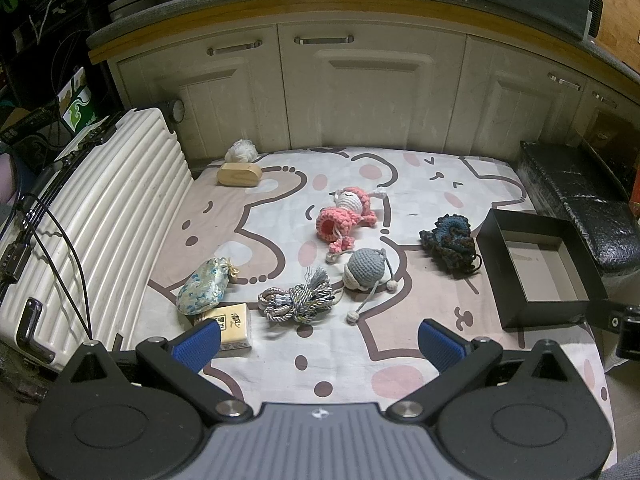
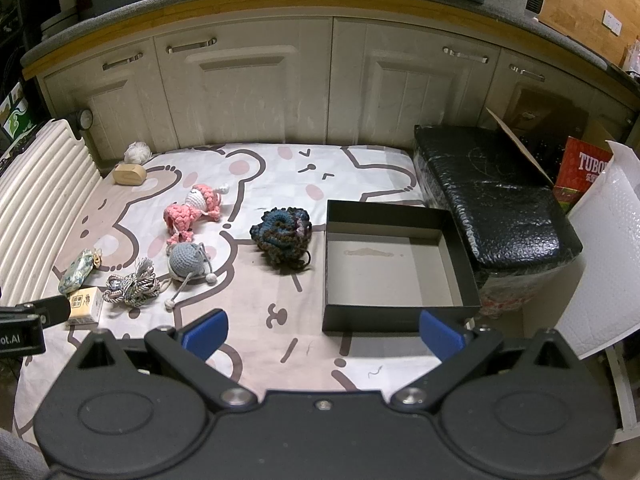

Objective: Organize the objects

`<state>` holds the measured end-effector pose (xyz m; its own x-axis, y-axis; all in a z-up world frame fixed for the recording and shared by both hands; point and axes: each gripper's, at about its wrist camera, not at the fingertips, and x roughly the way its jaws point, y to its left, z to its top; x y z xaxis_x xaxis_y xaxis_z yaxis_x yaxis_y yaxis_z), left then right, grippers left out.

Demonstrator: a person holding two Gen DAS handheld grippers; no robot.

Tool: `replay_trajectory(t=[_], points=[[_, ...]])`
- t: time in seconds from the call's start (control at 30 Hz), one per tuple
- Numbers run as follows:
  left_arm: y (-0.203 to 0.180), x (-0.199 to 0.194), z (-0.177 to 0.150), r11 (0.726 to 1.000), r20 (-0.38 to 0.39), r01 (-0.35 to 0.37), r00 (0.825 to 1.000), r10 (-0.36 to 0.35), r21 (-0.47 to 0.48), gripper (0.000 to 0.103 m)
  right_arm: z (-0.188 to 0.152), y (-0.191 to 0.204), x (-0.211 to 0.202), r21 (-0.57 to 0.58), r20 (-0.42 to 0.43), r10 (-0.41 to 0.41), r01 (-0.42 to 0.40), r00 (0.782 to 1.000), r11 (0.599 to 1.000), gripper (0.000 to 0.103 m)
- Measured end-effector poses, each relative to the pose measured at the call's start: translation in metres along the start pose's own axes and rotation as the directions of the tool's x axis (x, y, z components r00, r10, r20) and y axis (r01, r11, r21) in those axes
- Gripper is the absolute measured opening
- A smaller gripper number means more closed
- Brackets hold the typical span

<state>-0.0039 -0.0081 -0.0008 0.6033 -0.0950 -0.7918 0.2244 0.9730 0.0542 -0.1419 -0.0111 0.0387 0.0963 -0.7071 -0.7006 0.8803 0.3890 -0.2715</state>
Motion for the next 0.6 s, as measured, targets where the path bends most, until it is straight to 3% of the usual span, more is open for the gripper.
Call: replay_trajectory(t=[0.6], points=[[-0.0006,0.0006,-0.0008,0.997,0.004,0.051,0.999,-0.052,0.054,0.103,0.0,0.0,-0.0005,0.002,0.003,-0.001,0.001,1.0,1.0,0.103]])
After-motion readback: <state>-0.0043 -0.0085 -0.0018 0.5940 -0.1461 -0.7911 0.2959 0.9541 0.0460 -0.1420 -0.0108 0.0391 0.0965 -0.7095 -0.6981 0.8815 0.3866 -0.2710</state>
